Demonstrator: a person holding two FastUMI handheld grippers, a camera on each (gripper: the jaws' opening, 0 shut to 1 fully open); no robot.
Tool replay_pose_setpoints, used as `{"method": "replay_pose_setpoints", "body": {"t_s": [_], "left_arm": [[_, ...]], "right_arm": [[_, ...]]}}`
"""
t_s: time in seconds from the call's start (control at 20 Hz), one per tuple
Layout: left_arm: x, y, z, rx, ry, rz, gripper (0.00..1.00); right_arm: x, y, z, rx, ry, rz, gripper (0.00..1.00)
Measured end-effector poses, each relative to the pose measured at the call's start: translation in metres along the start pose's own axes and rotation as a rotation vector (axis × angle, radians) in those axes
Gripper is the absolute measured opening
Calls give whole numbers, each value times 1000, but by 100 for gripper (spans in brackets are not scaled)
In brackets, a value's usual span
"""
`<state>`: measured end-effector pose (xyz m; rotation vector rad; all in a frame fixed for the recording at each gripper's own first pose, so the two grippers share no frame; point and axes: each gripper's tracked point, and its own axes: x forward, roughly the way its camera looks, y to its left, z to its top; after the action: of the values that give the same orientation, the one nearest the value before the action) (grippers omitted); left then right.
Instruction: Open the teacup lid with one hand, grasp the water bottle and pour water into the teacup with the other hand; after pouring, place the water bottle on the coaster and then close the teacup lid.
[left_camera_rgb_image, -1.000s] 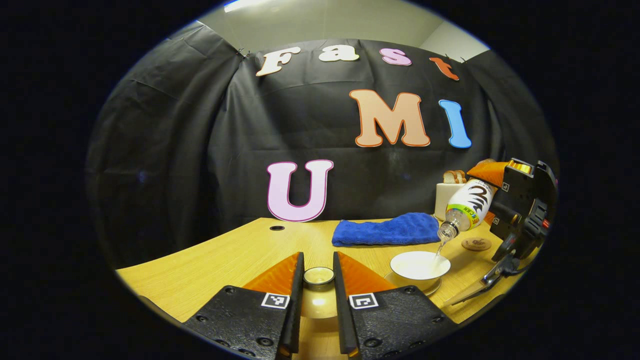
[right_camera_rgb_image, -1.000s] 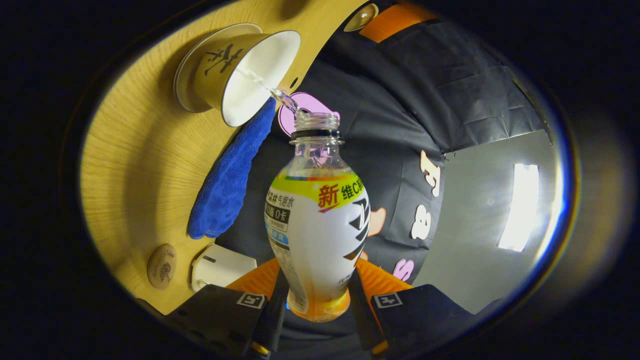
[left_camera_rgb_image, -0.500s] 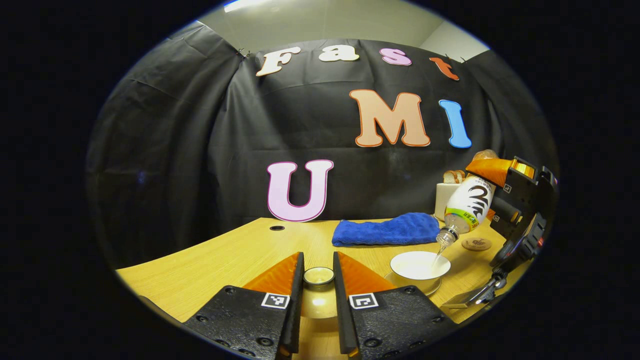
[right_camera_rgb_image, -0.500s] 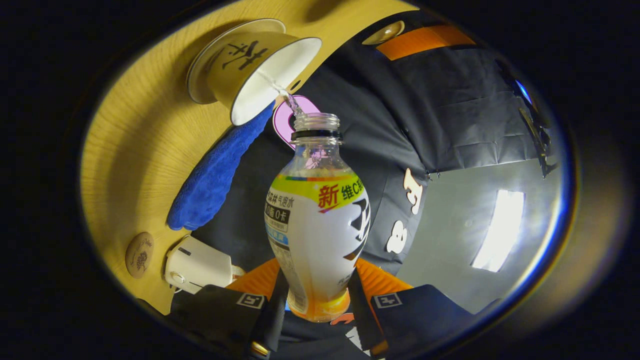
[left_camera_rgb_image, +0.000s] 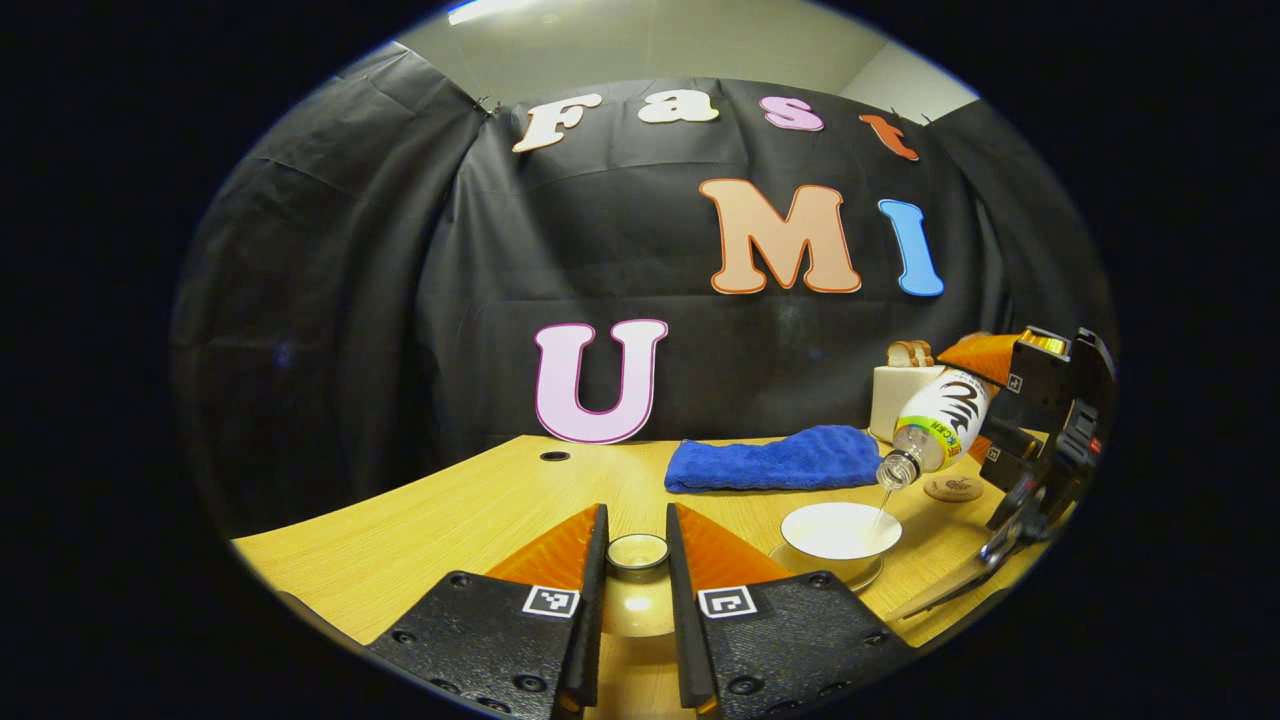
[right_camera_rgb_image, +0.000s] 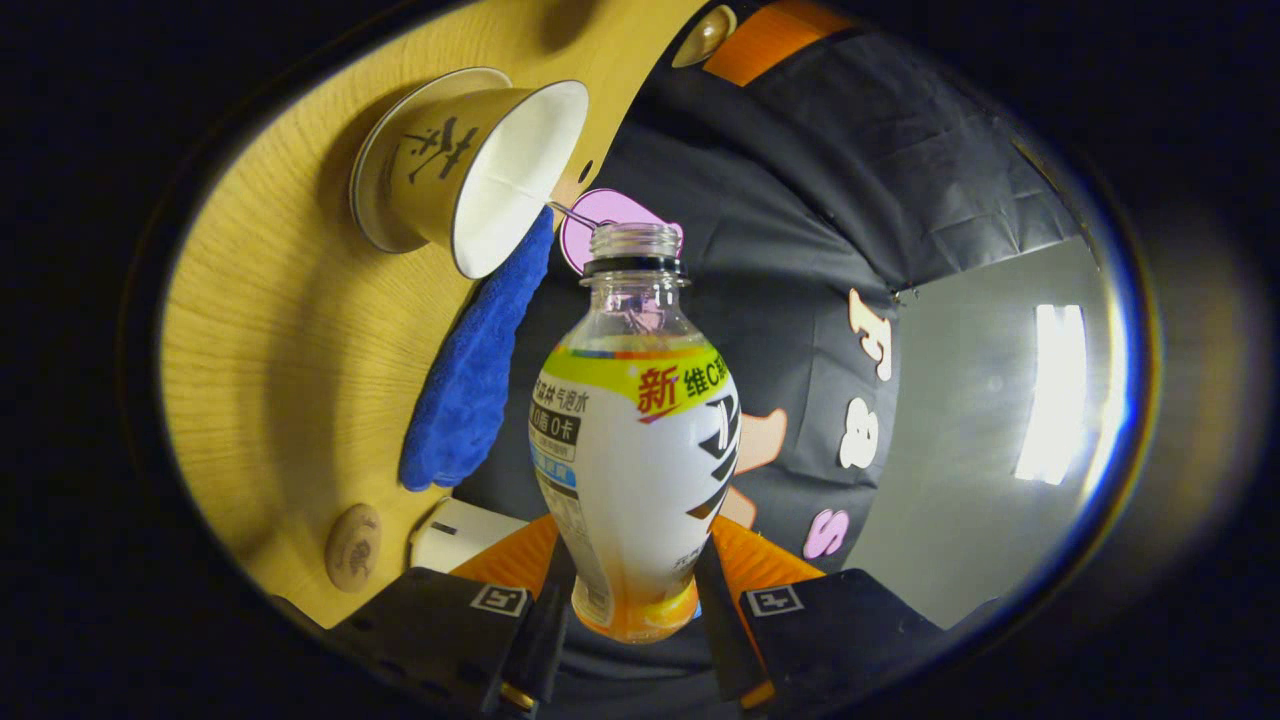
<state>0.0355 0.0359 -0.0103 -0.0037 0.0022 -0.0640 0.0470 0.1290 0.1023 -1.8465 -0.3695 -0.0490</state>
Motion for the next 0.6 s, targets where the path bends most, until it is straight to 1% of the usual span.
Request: {"method": "replay_pose_setpoints", "body": {"t_s": [0.15, 0.2, 0.25, 0.4, 0.45, 0.55, 0.6], "left_arm": [[0, 0, 0, 0, 0, 0, 29], [0, 0, 0, 0, 0, 0, 29], [0, 0, 0, 0, 1, 0, 29], [-1, 0, 0, 0, 0, 0, 29], [0, 0, 0, 0, 0, 0, 29], [0, 0, 0, 0, 1, 0, 29], [0, 0, 0, 0, 0, 0, 29]], "right_arm": [[0, 21, -13, 180, 53, 113, 66], [-1, 28, -17, 240, 73, 152, 62], [0, 34, -18, 309, 91, 192, 61], [-6, 45, -15, 587, 129, 331, 67], [-6, 41, -13, 685, 133, 365, 61], [-8, 32, -8, 872, 132, 417, 67], [-10, 27, -7, 954, 133, 439, 67]]}}
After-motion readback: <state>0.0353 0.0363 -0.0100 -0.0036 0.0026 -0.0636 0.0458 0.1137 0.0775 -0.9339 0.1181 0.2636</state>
